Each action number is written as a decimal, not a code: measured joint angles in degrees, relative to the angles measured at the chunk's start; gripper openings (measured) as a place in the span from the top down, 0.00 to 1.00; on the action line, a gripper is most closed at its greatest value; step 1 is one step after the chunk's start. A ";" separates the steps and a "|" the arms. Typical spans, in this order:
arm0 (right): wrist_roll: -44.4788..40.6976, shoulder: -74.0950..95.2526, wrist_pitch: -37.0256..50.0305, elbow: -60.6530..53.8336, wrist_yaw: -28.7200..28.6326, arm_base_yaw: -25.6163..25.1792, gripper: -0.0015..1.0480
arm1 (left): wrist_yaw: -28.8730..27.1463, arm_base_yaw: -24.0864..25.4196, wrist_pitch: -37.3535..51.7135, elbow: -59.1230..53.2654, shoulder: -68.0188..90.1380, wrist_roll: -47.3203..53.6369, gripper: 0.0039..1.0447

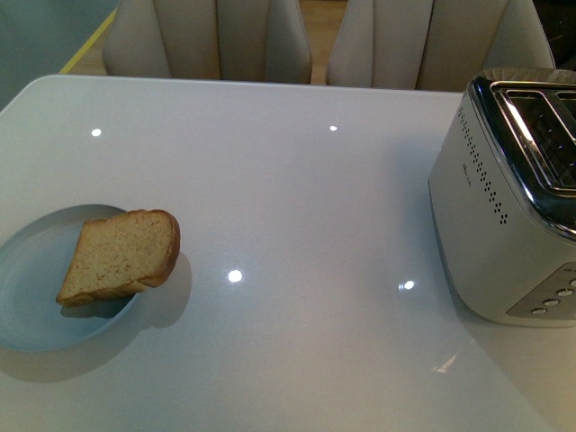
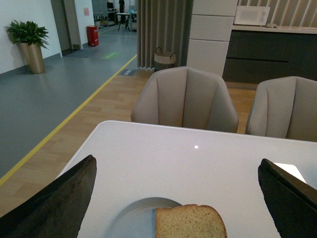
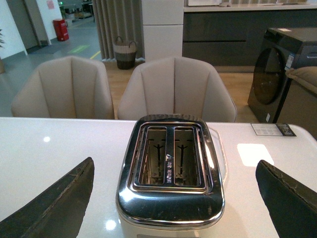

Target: Left arm holds plate, right arm toasts bread

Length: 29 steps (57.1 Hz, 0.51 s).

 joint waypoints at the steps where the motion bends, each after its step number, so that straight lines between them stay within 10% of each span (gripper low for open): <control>1: 0.00 0.00 0.00 0.00 0.00 0.00 0.09 | 0.00 0.00 0.00 0.00 0.00 0.02 0.07; 17: 0.00 0.00 0.00 0.00 0.00 0.00 0.09 | -0.04 0.00 0.00 0.02 0.02 0.00 0.07; 22: 0.00 0.02 0.00 0.00 0.04 0.00 0.09 | -13.14 -3.74 -14.01 5.46 7.69 -6.84 0.07; 29: 0.00 -0.02 0.00 0.00 -0.02 0.00 0.09 | -15.12 -3.06 -21.57 7.69 14.51 -11.63 0.07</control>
